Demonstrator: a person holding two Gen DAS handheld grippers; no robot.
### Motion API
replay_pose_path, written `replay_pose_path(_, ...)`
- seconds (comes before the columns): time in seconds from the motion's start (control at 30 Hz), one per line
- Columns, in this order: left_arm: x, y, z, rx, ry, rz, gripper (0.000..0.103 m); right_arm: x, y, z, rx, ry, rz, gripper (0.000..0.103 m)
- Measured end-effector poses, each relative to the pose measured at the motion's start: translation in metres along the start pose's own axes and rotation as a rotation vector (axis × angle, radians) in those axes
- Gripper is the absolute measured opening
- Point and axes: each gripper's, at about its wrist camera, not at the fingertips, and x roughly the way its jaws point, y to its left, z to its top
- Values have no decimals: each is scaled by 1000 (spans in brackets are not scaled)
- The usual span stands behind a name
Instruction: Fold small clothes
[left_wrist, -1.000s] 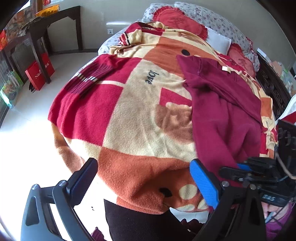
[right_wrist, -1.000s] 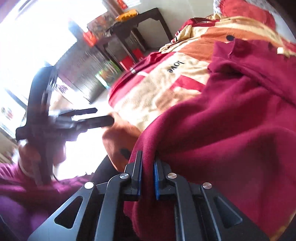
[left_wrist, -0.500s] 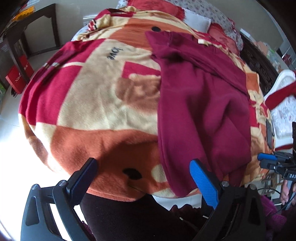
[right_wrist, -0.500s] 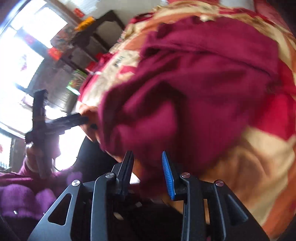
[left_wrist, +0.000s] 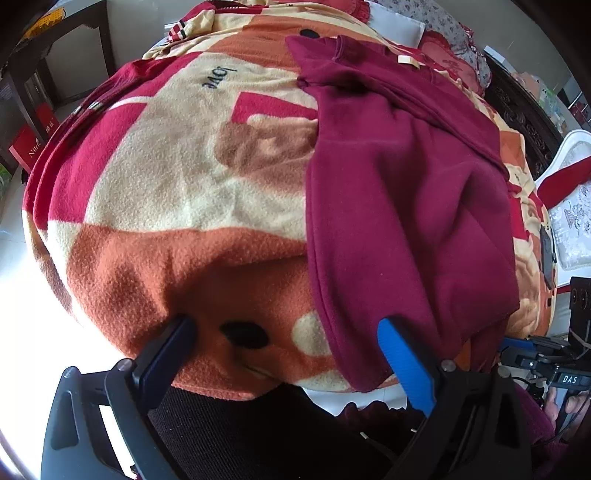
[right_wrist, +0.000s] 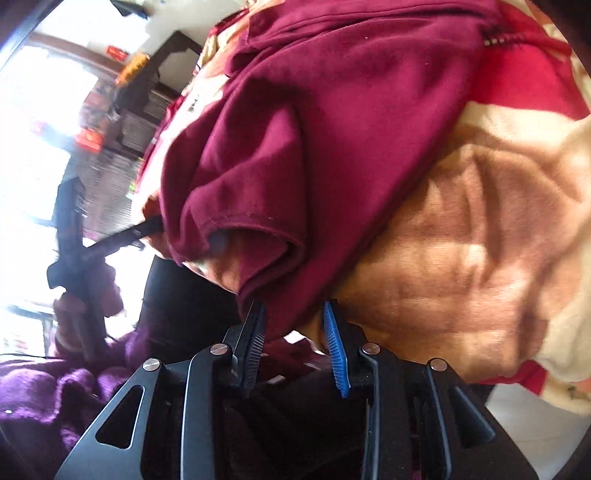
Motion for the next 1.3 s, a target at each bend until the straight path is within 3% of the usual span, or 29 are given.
replay_pose_path(0.57,5,-2,-1,5,14,-7,101,10,7,2,-9,11,-58,13)
replay_pose_path(0.8,7,-6,-2,18,21,-1,101,11,5,4,-10,-1,-45,13)
replay_pose_path(0.83,7,-5,-1,16,23,0,101,11,4,4,-19,-5,-46,10)
replay_pose_path(0.87,7,-5,-1,16,25,0,101,12,6,5,-37,-16,-58,0)
replay_pose_path(0.93,5,-6,-1,16,28,-4,101,8,5,4,-53,-46,-67,0)
replay_pose_path(1.17,5,-9,-3,17,33,-12,101,-84,-2,-5,-106,-205,-126,0)
replay_pose_path(1.3,9,-16,-1,33,28,1,101,-105,-24,-11,-45,-224,-166,0)
